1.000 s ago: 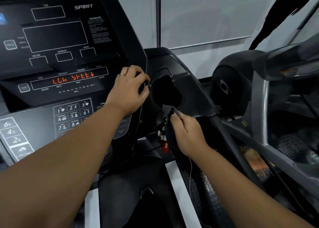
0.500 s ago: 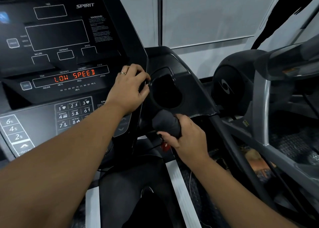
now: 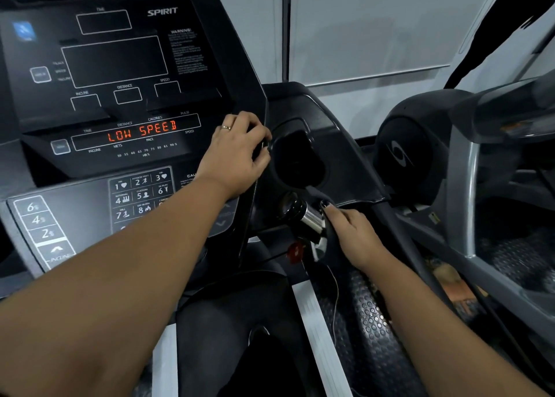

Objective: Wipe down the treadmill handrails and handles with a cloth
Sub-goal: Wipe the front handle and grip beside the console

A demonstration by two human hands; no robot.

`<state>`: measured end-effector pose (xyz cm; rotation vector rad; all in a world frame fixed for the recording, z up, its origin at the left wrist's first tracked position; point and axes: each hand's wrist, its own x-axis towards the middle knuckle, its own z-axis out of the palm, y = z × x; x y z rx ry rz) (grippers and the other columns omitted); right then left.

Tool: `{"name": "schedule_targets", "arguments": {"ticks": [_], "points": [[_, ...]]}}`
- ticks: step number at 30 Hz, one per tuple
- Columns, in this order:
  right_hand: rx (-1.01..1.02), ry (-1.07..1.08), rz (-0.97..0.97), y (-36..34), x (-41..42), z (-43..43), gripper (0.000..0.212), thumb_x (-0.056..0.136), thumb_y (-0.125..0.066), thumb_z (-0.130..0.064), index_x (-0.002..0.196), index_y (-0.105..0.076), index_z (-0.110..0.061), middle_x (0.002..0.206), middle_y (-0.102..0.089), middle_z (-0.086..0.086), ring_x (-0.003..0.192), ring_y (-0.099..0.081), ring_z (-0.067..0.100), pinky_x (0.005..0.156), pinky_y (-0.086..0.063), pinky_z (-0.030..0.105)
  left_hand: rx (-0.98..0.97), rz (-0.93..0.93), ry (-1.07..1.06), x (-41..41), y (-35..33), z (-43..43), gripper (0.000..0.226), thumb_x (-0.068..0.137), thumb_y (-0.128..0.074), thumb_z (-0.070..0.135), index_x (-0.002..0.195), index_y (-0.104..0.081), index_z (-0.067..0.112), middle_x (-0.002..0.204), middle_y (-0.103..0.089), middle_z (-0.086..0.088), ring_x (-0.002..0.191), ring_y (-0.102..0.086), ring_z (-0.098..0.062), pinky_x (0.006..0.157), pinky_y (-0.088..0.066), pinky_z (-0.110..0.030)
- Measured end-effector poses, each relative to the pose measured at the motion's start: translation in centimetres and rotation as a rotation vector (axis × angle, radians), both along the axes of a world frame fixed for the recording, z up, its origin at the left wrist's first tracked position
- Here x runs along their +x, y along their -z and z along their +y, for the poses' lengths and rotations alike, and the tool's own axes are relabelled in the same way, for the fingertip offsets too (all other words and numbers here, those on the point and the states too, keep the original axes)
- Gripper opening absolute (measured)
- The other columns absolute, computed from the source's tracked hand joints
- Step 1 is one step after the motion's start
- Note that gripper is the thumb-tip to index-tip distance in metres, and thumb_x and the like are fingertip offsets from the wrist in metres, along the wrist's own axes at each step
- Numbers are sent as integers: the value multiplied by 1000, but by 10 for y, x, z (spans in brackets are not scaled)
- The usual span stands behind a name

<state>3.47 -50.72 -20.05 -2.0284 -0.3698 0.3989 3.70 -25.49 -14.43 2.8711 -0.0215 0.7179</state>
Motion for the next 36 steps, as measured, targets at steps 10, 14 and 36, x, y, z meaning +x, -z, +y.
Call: {"name": "schedule_targets", "arguments": {"ticks": [10, 14, 36], "points": [[-9, -168, 20, -72, -5, 62, 47, 94, -46, -49, 63, -58, -15, 61, -61, 0, 60, -59, 18, 62, -46, 37, 11, 51, -13, 2, -1, 2, 25, 90, -52, 31, 113, -59, 24, 122, -44, 3, 116, -39, -20, 103, -33, -40], [-119, -65, -276, -67, -24, 68, 33, 87, -55, -47, 66, -49, -23, 59, -54, -7, 59, -54, 12, 56, -43, 32, 18, 45, -14, 2, -1, 3, 24, 91, -53, 31, 112, -60, 24, 122, -45, 2, 116, -39, -22, 102, -33, -42], [15, -242, -169, -17, -44, -20, 91, 72, -71, -38, 145, -17, -48, 144, -32, -19, 130, -40, -2, 106, -41, 31, 17, -1, -11, 0, 1, 0, 23, 92, -50, 34, 111, -61, 25, 118, -46, 6, 111, -41, -18, 98, -36, -37]]}}
